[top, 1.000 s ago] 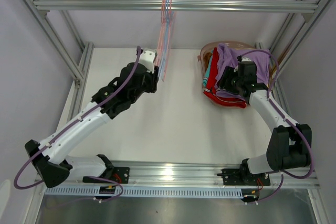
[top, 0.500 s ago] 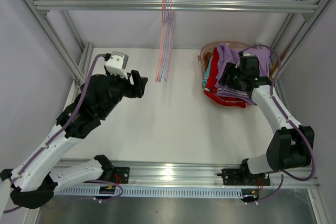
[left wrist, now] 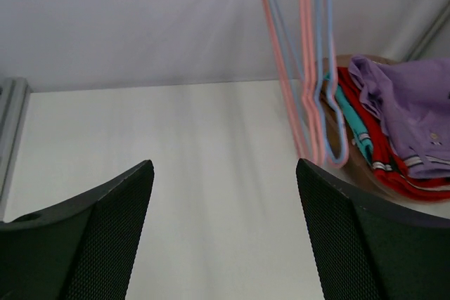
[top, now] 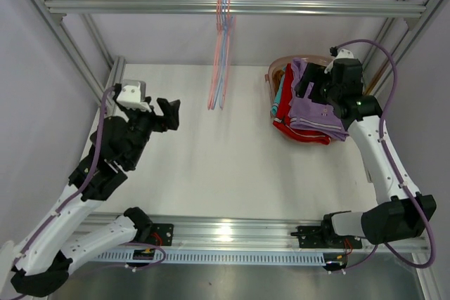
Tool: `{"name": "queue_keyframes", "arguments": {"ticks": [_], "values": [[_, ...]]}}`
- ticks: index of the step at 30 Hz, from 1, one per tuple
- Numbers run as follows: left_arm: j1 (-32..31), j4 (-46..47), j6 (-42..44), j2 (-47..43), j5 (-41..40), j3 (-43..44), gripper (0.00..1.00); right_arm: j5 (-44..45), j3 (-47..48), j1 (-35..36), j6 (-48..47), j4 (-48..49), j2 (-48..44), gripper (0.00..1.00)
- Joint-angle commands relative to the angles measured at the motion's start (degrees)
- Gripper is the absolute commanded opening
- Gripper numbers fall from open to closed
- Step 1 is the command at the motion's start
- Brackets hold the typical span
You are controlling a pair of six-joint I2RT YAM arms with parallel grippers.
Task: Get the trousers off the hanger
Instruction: Reset both arms
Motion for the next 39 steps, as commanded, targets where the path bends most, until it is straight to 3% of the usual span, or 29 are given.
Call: {"name": "queue_keyframes", "arguments": {"ticks": [1, 6, 7, 16, 24, 39], "values": [[3.9, 6.2, -1.2, -5.1, -2.9, -5.4, 0.87, 5.0, 5.3, 3.3, -2.5, -0.3, -2.3, 0.89], [7.7, 9.5, -2.3, -10.8, -8.4, -10.5, 0.9, 21.8, 9.6, 10.8, -4.2, -4.0, -5.2, 0.94], [8.0, 9.5, -2.4, -12.0, -9.1, -10.5, 0.91, 24.1, 9.2, 12.0, -4.1, -4.0, -6.0, 0.99], [8.8, 9.2, -3.4, -14.3, -7.6, -10.9, 0.93, 44.6, 5.6, 21.8, -4.4, -7.3, -11.2, 0.99], [8.8, 8.3, -4.6, -13.7, -6.4, -10.6, 1.0, 50.5, -12.1, 27.8, -5.4, 2.6, -16.6, 0.99], [8.8, 7.8, -5.3, -11.8, -4.2, -10.4, 0.99, 57.9, -17.3, 28.1, -6.6, 8.4, -26.2, 0.99]]}}
